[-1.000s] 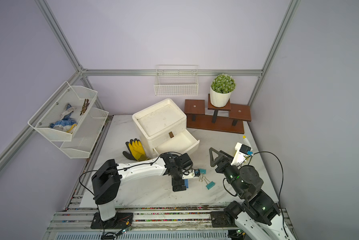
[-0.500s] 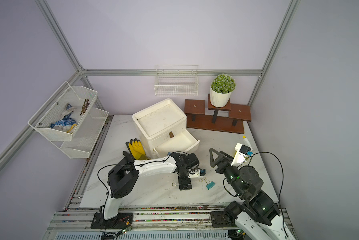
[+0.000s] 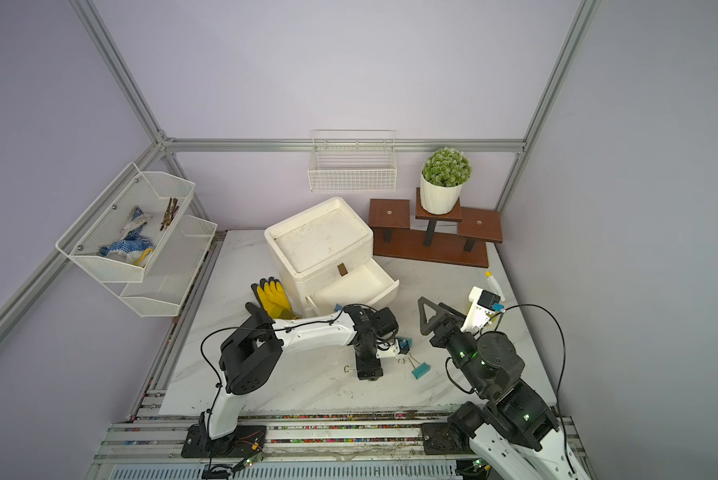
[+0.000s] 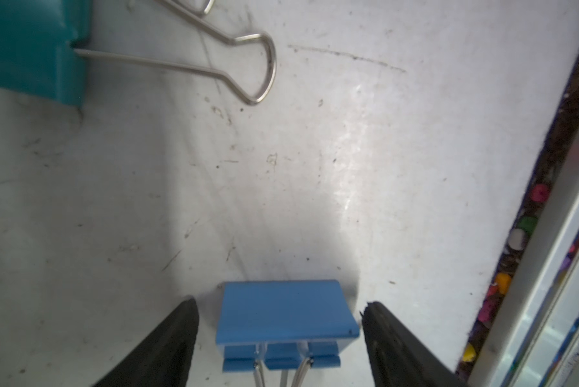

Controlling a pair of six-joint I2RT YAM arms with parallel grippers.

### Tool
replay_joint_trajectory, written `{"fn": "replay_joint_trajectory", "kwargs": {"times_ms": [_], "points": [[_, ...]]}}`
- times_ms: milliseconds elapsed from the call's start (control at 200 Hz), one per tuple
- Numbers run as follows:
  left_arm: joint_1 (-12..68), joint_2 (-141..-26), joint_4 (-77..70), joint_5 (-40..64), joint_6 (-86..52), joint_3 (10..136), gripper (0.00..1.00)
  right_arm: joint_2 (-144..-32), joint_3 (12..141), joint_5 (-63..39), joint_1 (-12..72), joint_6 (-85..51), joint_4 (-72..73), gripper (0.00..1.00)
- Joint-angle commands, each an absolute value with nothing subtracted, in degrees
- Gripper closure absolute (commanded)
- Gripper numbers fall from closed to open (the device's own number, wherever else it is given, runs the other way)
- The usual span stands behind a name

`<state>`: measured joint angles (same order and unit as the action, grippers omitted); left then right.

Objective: Put the binder clips in the drawer according to color
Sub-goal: Pick up the binder clip at the center of the board.

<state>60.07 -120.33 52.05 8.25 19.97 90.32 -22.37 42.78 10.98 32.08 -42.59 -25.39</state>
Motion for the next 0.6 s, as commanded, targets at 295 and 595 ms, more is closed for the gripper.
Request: {"fn": "replay_joint_trajectory", "kwargs": {"times_ms": [295, 595], "points": [[60.4, -119.2, 52.4, 7.8, 19.5, 91.1, 0.46, -22.2, 41.5, 11.1, 31.8, -43.0, -25.5, 0.23], [62.9, -113.8, 58.9, 5.1, 11.9, 102.4, 0.49, -22.8, 42.9, 12.5, 31.8, -42.3, -25.7, 0.24]]}}
